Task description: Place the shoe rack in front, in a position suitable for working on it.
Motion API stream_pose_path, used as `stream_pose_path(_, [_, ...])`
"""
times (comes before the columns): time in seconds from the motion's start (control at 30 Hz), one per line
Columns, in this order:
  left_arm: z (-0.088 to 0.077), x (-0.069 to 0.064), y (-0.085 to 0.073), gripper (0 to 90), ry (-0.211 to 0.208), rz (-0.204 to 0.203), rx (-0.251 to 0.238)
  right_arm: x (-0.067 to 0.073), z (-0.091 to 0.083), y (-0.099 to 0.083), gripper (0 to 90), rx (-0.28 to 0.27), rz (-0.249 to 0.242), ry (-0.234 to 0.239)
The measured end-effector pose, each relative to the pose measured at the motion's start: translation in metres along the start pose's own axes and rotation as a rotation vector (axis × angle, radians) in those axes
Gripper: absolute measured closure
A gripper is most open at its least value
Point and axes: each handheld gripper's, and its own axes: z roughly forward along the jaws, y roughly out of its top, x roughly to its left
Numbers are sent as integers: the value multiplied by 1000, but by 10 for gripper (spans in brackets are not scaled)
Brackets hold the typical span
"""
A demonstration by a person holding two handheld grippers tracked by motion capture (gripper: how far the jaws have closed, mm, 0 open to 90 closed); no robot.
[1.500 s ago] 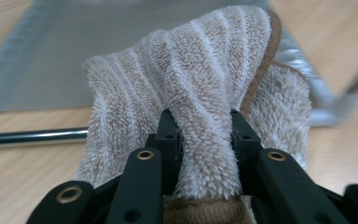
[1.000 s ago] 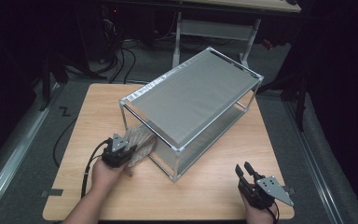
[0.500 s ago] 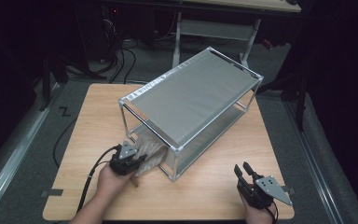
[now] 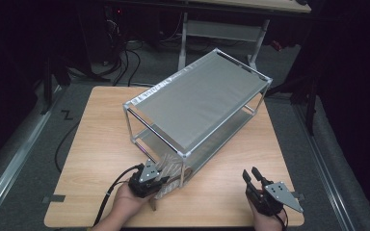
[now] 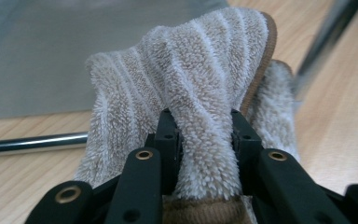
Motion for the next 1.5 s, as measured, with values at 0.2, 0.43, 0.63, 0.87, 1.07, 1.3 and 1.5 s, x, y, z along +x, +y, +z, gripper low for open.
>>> stream_pose_path(0.2, [-2, 20, -8, 702, 84, -101, -51, -2, -1, 0, 623, 0, 6, -3])
stream_pose_path(0.43, [-19, 63, -22, 702, 196, -129, -14, -2, 0, -1, 624, 3, 1, -1])
stream_pose_path(0.63, [-27, 86, -30, 702, 274, -210, -34, -1, 1, -1, 624, 4, 1, -1])
stream_pose_path(0.87, [-35, 85, -30, 706, 233, -222, -93, -2, 1, -1, 624, 10, 9, -7])
stream_pose_path(1.07, [-55, 78, -31, 709, 191, -211, -218, -2, 1, -1, 623, 6, 6, -7])
stream_pose_path(1.3, [-79, 66, -24, 710, 182, -182, -340, -2, 0, 0, 623, 0, 7, -7])
stream_pose_path(1.5, [-104, 58, -11, 710, 188, -143, -420, -4, -1, 0, 624, 0, 11, -8])
